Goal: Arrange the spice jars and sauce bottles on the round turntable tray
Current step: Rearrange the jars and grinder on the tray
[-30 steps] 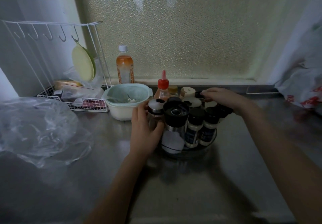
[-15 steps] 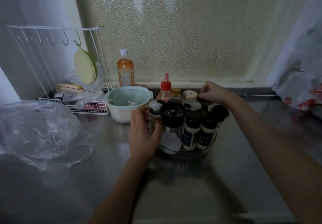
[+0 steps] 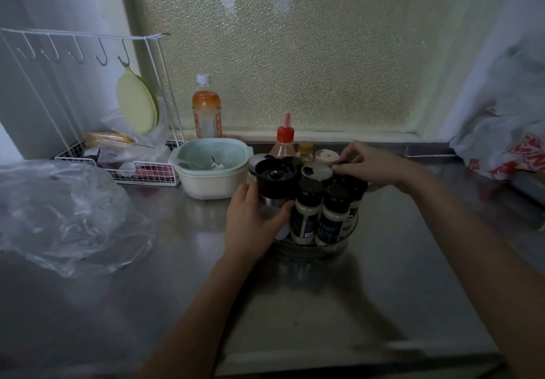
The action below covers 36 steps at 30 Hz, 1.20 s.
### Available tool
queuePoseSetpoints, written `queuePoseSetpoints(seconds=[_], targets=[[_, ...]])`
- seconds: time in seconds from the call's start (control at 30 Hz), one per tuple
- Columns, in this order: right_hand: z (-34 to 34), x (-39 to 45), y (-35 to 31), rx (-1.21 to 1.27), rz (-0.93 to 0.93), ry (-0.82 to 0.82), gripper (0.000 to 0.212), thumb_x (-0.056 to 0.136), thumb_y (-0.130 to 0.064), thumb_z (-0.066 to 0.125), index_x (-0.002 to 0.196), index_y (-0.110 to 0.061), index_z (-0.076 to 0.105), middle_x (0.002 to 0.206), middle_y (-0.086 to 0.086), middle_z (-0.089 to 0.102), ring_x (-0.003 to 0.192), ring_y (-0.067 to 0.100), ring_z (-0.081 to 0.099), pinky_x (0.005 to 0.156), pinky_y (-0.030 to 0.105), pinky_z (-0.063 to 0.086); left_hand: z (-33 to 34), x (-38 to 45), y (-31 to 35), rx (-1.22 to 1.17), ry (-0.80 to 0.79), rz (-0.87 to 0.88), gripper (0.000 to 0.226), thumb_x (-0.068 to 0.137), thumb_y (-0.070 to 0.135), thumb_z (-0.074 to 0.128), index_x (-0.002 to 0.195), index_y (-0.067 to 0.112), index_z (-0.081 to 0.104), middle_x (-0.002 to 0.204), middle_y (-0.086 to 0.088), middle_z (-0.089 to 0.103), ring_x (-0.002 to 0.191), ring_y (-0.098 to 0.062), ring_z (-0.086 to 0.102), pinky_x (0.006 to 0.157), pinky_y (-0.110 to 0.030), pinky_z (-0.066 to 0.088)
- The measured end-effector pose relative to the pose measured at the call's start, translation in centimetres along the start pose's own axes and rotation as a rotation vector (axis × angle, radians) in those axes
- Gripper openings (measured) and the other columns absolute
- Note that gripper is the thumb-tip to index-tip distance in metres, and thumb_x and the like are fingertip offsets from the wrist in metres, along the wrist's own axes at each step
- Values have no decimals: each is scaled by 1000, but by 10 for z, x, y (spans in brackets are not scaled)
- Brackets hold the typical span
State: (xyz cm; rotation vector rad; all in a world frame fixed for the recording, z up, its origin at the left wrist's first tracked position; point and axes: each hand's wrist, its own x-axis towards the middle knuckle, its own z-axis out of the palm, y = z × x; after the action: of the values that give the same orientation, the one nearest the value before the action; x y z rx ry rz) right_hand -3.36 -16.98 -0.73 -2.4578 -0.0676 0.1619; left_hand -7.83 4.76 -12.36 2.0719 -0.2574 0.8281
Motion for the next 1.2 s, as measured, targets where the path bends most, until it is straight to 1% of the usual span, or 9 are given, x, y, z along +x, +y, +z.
queuePoseSetpoints(seconds=[0.2, 0.37, 0.47, 0.57, 0.63, 0.73, 0.87, 1.1, 1.2], targets=[[10, -19, 4, -152, -254, 370, 45, 84, -66, 41, 101, -26, 53, 100, 1, 60, 96, 22, 57, 80, 38, 47, -7, -2, 13, -231, 270, 23, 49, 77, 34, 59, 118, 8, 54, 115, 6, 49, 111, -10, 45, 96, -14, 36], [36, -33, 22, -22, -390, 473, 43, 89, -57, 43, 122, -30, 47, 122, 1, 50, 112, 16, 49, 96, 34, 41, -16, 3, 4, -343, 455, -88, 46, 81, 38, 58, 112, 4, 54, 106, -7, 53, 104, -16, 52, 92, -29, 45], [48, -30, 54, 291, -168, 575, 29, 98, -45, 32, 118, -26, 42, 127, 1, 51, 110, 23, 54, 100, 45, 43, -19, 7, -3, -394, 513, -183, 34, 82, 44, 60, 105, 20, 54, 100, -5, 53, 97, -24, 58, 78, -51, 52], [73, -40, 77, 290, -111, 399, 34, 99, -12, 39, 133, -12, 36, 135, 11, 51, 119, 27, 52, 95, 35, 42, -20, 6, -1, -333, 514, -157, 38, 79, 39, 58, 100, 7, 55, 96, -16, 56, 90, -18, 55, 76, -18, 46], [86, -50, 79, 291, -171, 329, 48, 94, 4, 40, 139, -10, 28, 131, 8, 52, 120, 21, 51, 94, 29, 40, -20, 6, -1, -286, 488, -165, 43, 78, 39, 56, 97, 0, 56, 92, -16, 56, 86, -20, 53, 73, -17, 45], [88, -55, 77, 136, -213, 332, 50, 94, -4, 44, 138, -16, 27, 119, -3, 54, 101, 15, 53, 85, 28, 39, -18, 4, -1, -260, 436, -157, 45, 78, 39, 57, 102, 1, 55, 94, -4, 49, 88, -22, 53, 73, -38, 50], [96, -65, 68, 109, -270, 440, 49, 90, -7, 50, 133, -14, 28, 100, 0, 62, 88, 16, 59, 74, 25, 42, -21, 0, 5, -219, 417, -106, 44, 78, 37, 56, 102, 0, 54, 95, -4, 45, 86, -3, 42, 75, -4, 34], [139, -110, 42, 84, -422, 367, 59, 88, -5, 55, 119, -40, 19, 99, -20, 55, 92, -3, 56, 79, 1, 39, -20, 2, 2, -214, 383, -126, 47, 77, 39, 54, 98, -2, 55, 92, -8, 46, 83, -3, 41, 70, -6, 35], [149, -113, 32, 18, -442, 360, 46, 91, -9, 52, 120, -34, 26, 108, -13, 54, 102, 4, 53, 84, 0, 34, -19, 6, -4, -245, 425, -198, 49, 76, 44, 55, 97, 0, 54, 92, -8, 48, 86, -17, 50, 71, -27, 43]])
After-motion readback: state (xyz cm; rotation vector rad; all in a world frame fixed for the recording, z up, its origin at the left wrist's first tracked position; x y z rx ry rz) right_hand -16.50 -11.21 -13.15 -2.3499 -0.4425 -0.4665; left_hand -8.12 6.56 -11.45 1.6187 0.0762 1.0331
